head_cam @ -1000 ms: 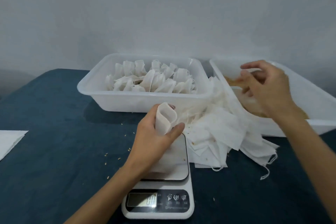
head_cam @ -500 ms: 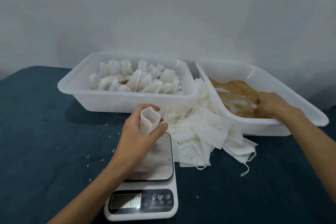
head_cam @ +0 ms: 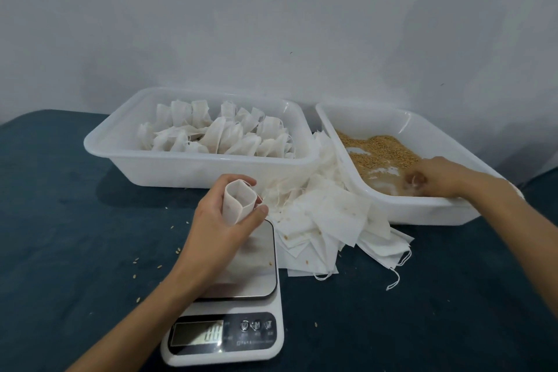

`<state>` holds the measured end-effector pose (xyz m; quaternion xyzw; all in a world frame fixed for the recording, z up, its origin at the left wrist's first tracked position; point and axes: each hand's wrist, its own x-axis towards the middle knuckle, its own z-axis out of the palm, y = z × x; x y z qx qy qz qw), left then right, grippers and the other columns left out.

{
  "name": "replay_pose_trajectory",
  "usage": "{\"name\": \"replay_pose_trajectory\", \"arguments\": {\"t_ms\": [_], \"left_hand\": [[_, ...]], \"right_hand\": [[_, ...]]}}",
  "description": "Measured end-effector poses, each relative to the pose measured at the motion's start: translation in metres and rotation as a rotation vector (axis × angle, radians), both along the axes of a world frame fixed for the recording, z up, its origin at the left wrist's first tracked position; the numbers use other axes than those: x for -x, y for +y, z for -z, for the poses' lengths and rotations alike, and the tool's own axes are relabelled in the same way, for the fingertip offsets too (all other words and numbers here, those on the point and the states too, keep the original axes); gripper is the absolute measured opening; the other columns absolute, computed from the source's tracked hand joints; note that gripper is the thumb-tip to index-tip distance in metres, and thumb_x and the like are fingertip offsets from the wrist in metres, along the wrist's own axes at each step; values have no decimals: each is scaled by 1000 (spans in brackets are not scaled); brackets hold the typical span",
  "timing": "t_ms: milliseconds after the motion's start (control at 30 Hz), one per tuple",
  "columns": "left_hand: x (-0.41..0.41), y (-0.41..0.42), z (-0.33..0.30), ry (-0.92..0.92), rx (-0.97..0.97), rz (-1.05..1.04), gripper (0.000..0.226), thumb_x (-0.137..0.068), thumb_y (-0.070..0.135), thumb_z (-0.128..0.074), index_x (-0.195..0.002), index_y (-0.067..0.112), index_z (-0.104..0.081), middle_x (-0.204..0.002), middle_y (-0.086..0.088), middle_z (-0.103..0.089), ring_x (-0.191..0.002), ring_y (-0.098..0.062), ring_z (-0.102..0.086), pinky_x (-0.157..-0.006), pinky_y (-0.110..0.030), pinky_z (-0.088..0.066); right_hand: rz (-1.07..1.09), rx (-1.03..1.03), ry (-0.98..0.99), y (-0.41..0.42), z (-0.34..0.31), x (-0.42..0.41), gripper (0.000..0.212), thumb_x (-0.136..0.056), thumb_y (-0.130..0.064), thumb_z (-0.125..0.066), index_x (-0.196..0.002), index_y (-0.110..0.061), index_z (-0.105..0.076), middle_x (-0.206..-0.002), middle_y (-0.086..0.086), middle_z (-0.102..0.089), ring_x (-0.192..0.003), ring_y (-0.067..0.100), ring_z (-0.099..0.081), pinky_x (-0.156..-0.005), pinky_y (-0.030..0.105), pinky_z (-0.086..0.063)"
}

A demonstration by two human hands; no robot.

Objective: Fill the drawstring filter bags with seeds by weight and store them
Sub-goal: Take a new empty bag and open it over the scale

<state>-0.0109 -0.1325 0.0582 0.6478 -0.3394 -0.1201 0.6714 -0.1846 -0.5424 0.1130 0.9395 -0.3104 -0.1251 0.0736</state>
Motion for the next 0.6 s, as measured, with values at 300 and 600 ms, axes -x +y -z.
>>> {"name": "replay_pose_trajectory", "arguments": {"t_ms": [300,600], "left_hand": [[-1,1,-1,0,-13,-10,32,-80,30,-77,-109,30,-64,-93,1,-74,-88,-15,-69,-75,-18,-54],[-1,1,0,-8,-29,-8,31,-89,12,-81,-110,28,-64,-92,1,-74,-86,-15,-68,-73,-16,-53]], "right_hand": [[-86,-94,94,18,-13,-4,15,-100,-17,-59,-107,-23,-70,-104,-5,-64,-99,16,-60,-91,32,-50],[55,-461,-92,11,-12,14,19,-96,-9,-64,-107,-22,-73,-98,2,-72,-93,19,-65,-90,33,-51]]}}
